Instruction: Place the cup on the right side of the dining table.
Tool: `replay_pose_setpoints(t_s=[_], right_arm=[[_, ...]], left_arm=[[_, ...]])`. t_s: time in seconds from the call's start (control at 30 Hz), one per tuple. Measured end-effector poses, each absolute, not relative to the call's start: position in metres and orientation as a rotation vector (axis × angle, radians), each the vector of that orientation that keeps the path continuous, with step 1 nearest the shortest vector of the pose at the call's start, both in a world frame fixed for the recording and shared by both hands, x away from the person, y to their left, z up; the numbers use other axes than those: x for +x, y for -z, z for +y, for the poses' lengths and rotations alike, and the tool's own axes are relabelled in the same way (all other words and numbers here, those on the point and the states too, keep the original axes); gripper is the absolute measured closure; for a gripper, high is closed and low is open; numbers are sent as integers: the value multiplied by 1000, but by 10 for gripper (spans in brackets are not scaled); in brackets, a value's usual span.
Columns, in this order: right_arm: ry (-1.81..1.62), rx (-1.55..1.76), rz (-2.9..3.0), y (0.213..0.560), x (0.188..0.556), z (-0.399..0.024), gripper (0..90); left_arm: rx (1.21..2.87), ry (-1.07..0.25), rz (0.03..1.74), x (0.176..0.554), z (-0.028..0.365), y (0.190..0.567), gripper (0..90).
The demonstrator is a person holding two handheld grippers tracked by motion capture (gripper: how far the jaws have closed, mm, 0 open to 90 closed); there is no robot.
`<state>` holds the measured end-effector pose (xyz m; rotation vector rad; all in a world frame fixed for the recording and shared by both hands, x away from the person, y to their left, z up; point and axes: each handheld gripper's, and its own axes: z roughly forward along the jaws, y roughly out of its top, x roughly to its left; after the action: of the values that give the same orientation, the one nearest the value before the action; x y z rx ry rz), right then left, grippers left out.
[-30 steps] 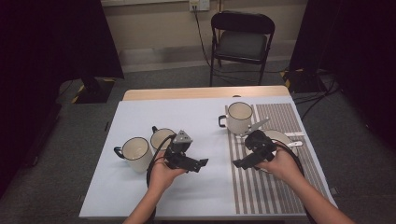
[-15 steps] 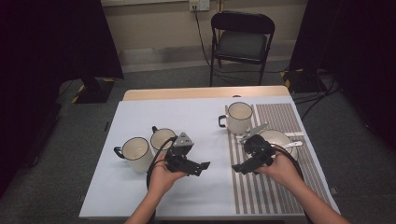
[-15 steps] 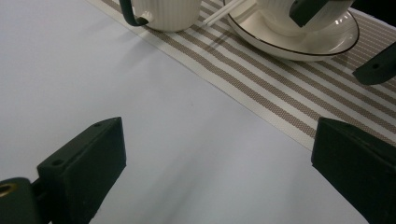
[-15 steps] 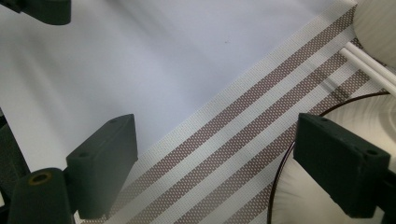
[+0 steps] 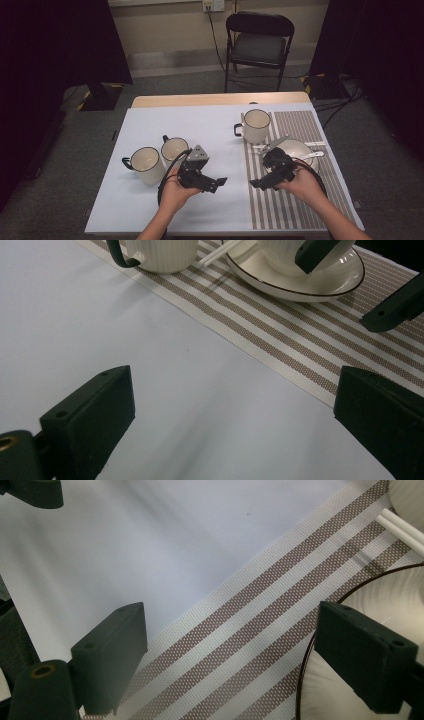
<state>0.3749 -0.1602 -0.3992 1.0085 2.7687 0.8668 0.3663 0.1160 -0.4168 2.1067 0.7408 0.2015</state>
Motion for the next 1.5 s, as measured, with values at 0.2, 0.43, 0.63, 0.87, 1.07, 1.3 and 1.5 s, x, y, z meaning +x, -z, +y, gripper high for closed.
replay_pose_setpoints(t_s=[0.2, 0.43, 0.63, 0.87, 1.07, 1.3, 1.5], right_arm=[[-870, 1012, 2769, 405, 373, -162, 128], [-890, 1021, 2774, 408, 369, -163, 128], [-878, 1018, 2778, 411, 366, -165, 128], [-882, 1015, 2785, 415, 364, -166, 127], [-890, 1021, 2790, 418, 361, -167, 128], [-902, 1021, 2788, 420, 357, -169, 128], [-908, 1027, 2793, 424, 354, -171, 128]], left_arm=[[2108, -193, 748, 365, 117, 420, 26], [2112, -183, 749, 362, 116, 425, 25], [2118, -162, 747, 359, 117, 430, 25], [2127, -149, 750, 356, 117, 437, 24], [2130, -150, 747, 354, 117, 441, 24], [2135, -127, 751, 352, 118, 447, 24], [2150, -119, 749, 349, 120, 452, 24]])
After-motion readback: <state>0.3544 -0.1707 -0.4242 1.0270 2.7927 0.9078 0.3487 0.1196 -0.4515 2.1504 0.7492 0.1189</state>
